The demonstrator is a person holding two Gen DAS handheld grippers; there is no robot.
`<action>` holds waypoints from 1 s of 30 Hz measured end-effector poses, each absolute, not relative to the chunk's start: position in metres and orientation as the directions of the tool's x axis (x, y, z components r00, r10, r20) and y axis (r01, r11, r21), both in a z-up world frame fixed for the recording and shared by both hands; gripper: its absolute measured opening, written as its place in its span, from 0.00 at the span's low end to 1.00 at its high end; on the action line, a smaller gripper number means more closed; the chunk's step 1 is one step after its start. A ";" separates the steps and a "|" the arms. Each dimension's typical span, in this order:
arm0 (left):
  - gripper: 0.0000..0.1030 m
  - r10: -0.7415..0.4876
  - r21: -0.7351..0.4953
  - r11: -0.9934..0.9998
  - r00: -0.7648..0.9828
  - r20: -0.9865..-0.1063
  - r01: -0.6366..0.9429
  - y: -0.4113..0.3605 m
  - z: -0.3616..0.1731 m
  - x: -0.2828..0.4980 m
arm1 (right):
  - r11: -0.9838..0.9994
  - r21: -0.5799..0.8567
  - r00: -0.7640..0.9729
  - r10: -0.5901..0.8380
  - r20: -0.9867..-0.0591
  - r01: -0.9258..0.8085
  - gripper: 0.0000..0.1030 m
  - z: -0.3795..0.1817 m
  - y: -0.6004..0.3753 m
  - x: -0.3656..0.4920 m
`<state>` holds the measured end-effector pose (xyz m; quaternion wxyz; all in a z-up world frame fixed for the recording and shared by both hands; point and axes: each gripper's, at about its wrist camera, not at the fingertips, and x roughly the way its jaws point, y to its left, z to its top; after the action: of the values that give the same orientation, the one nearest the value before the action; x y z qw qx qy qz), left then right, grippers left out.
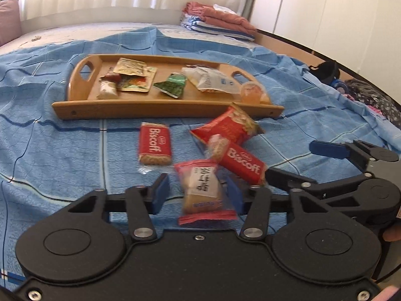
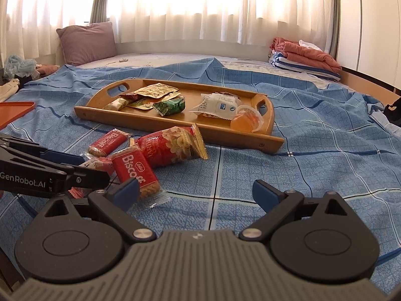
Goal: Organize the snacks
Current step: 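Grasp the white-and-red snack packet with the left tool and lift it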
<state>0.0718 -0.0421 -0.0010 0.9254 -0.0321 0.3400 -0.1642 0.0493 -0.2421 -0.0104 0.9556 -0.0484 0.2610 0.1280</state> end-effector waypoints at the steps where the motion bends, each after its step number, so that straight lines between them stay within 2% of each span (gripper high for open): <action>1: 0.28 -0.326 -0.169 0.944 0.711 -0.623 0.284 -0.044 -0.001 0.072 | 0.961 -0.028 0.829 0.222 -0.513 -0.274 0.97 -0.011 -0.241 0.049; 6: 0.27 -0.266 -0.140 0.963 0.728 -0.632 0.230 -0.048 0.003 0.073 | 0.956 -0.029 0.812 0.233 -0.535 -0.293 0.96 -0.013 -0.231 0.051; 14: 0.26 -0.173 -0.077 0.984 0.755 -0.633 0.161 -0.035 0.008 0.075 | 0.949 -0.001 0.785 0.259 -0.562 -0.314 0.83 -0.013 -0.206 0.056; 17: 0.26 -0.150 -0.069 0.988 0.758 -0.634 0.137 -0.028 0.010 0.075 | 0.952 0.010 0.773 0.254 -0.582 -0.305 0.71 -0.013 -0.195 0.059; 19: 0.26 -0.135 -0.067 0.991 0.762 -0.634 0.119 -0.022 0.010 0.076 | 0.957 0.023 0.771 0.247 -0.587 -0.288 0.57 -0.012 -0.191 0.060; 22: 0.26 -0.116 -0.068 0.993 0.764 -0.635 0.094 -0.015 0.010 0.076 | 0.960 0.028 0.770 0.240 -0.592 -0.277 0.42 -0.010 -0.185 0.060; 26: 0.26 -0.104 -0.076 0.995 0.766 -0.635 0.072 -0.005 0.010 0.077 | 0.960 0.024 0.771 0.240 -0.589 -0.280 0.40 -0.007 -0.181 0.055; 28: 0.26 -0.099 -0.080 0.995 0.768 -0.633 0.061 -0.001 0.011 0.077 | 0.957 0.024 0.770 0.248 -0.588 -0.290 0.35 -0.005 -0.179 0.052; 30: 0.26 -0.094 -0.085 0.995 0.772 -0.629 0.052 0.002 0.012 0.078 | 0.954 0.023 0.770 0.254 -0.585 -0.298 0.34 -0.002 -0.176 0.049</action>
<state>0.0778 0.0022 0.0122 0.9406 -0.0312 0.3357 -0.0390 0.0490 -0.1763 -0.0022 0.9401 -0.0354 0.3058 0.1468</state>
